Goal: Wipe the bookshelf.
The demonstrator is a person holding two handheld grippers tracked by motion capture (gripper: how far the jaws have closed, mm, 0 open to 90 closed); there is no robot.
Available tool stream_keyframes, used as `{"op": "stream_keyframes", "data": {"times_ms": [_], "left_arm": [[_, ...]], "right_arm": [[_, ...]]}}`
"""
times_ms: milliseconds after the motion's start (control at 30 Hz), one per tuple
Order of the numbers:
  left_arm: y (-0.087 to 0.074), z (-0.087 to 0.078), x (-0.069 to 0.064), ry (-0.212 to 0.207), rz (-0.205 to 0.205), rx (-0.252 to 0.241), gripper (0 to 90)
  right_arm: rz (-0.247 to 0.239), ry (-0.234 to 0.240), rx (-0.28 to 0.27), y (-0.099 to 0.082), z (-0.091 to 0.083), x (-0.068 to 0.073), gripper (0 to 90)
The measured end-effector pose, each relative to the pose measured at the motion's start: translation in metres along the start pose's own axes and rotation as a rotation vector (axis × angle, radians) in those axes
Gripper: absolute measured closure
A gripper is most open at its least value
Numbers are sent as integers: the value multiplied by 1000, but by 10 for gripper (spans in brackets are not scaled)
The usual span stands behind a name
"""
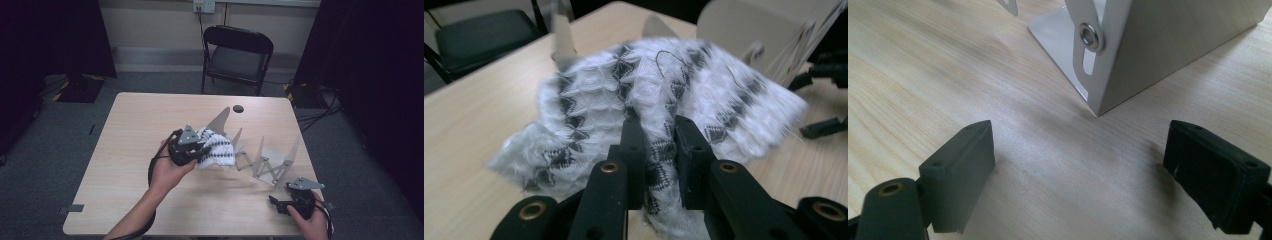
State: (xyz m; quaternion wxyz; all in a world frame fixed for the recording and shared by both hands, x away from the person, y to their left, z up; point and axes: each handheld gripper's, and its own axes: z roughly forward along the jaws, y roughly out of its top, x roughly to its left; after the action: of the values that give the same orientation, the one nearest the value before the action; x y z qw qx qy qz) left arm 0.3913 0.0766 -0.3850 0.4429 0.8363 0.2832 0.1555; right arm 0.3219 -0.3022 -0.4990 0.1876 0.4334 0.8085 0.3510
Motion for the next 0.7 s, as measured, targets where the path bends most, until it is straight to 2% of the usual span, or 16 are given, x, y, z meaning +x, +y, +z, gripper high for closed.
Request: {"op": "stream_keyframes", "data": {"times_ms": [133, 267, 433, 533, 700], "left_arm": [[-15, 20, -8, -20, -6, 46, 771], [-24, 30, -9, -28, -25, 57, 771], [-26, 33, -9, -23, -26, 63, 772], [-29, 33, -9, -27, -41, 58, 772], [-34, 33, -7, -28, -38, 91, 773]], "right_arm": [[0, 0, 0, 0, 0, 0, 123], [0, 0, 0, 0, 0, 0, 123], [0, 0, 0, 0, 0, 0, 123], [0, 0, 0, 0, 0, 0, 123], [0, 0, 0, 0, 0, 0, 123]]}}
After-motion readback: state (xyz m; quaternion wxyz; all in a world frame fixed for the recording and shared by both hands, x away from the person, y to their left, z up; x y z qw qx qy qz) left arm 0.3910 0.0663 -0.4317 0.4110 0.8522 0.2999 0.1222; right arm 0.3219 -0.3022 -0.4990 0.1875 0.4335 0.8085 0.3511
